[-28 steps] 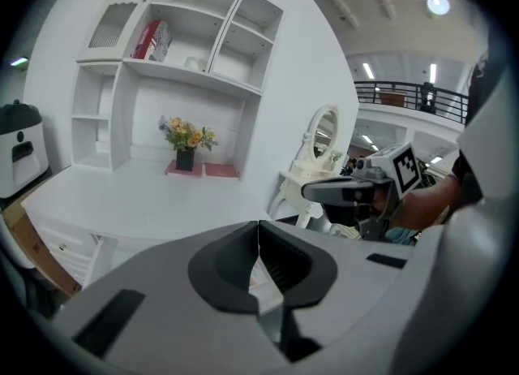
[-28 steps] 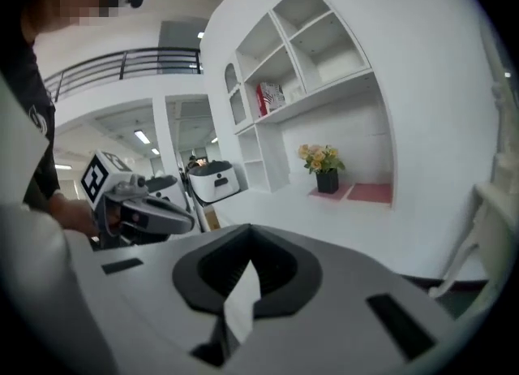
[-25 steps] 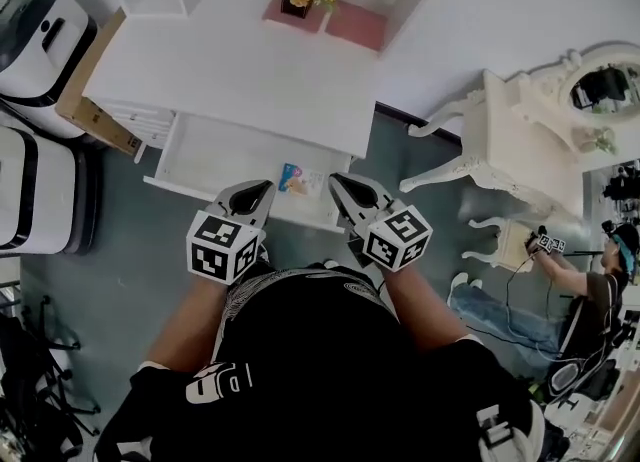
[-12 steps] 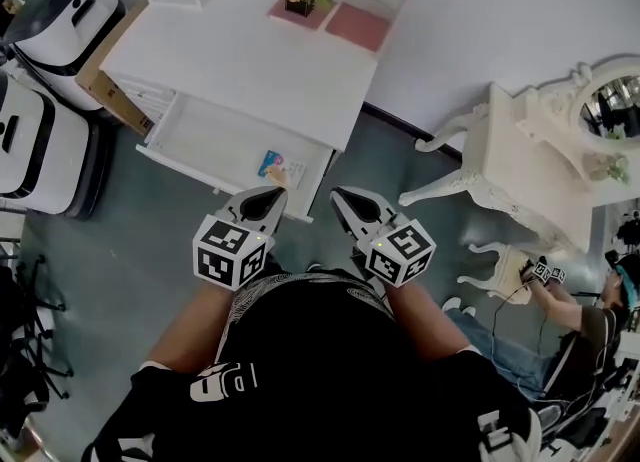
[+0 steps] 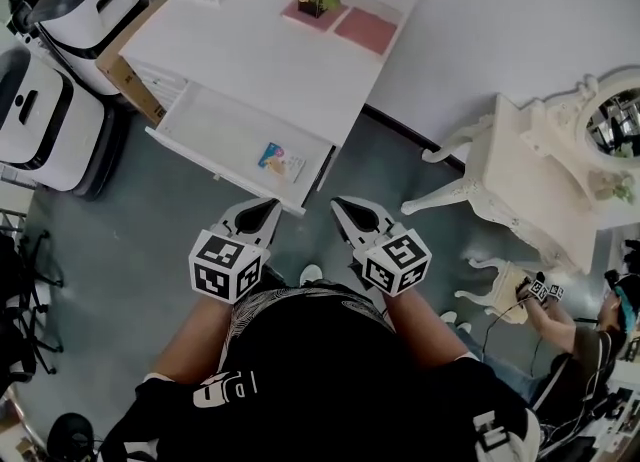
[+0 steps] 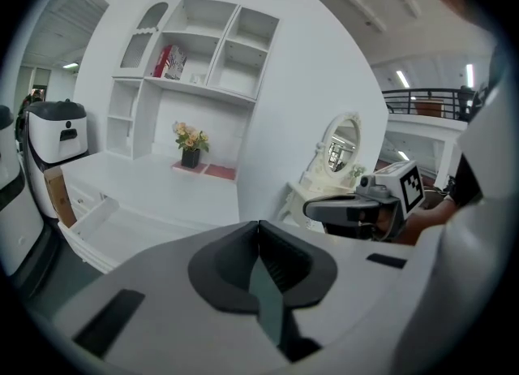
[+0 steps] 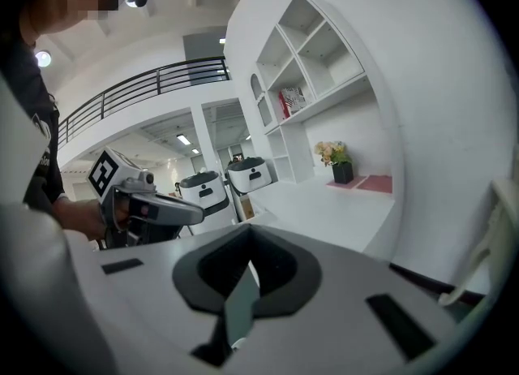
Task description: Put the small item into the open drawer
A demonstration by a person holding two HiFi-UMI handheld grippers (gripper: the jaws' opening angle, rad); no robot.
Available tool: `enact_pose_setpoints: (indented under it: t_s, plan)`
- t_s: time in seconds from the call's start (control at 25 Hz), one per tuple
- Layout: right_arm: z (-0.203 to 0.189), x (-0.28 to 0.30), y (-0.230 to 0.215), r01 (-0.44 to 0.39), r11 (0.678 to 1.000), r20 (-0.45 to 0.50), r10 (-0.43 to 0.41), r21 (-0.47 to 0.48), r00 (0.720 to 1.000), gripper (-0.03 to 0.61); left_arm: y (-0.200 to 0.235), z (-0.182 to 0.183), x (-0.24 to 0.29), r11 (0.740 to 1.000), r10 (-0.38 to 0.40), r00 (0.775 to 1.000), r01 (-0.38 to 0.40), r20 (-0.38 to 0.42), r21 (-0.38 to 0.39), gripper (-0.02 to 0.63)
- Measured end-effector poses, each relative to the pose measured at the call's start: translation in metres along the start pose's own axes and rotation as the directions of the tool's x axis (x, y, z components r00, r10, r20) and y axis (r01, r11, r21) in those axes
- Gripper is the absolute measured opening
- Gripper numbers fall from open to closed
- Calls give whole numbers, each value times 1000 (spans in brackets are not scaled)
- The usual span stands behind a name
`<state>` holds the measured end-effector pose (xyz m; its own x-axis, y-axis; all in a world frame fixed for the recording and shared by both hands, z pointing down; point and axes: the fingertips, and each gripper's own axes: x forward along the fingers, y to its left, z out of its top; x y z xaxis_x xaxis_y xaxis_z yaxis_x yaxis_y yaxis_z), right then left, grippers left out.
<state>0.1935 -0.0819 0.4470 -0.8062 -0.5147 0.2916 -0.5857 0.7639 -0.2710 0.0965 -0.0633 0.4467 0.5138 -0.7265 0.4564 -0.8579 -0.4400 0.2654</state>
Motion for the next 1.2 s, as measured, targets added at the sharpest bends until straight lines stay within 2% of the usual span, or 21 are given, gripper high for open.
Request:
enact_pose_setpoints:
  t_s: [0.2,0.32,0.68,1.2]
  plan:
    - [7,6,6,-12,1000,3,12,23,1000,8,9,2,-3,998,23,1000,-22,-18,52,15]
    - [14,12,10,-6,1000,-8,7,25,1000,8,11,9,-3,997,3,1000,-1,-27,80,15]
    - [20,28,17,73,997,-2,-73,2,997,8,29,16,-18,994,-51,998,54,-30,99,15]
    - [18,34,35,101,995,-2,-101,13,995,7,46,20,-32,991,-60,997,64,-38,120,15]
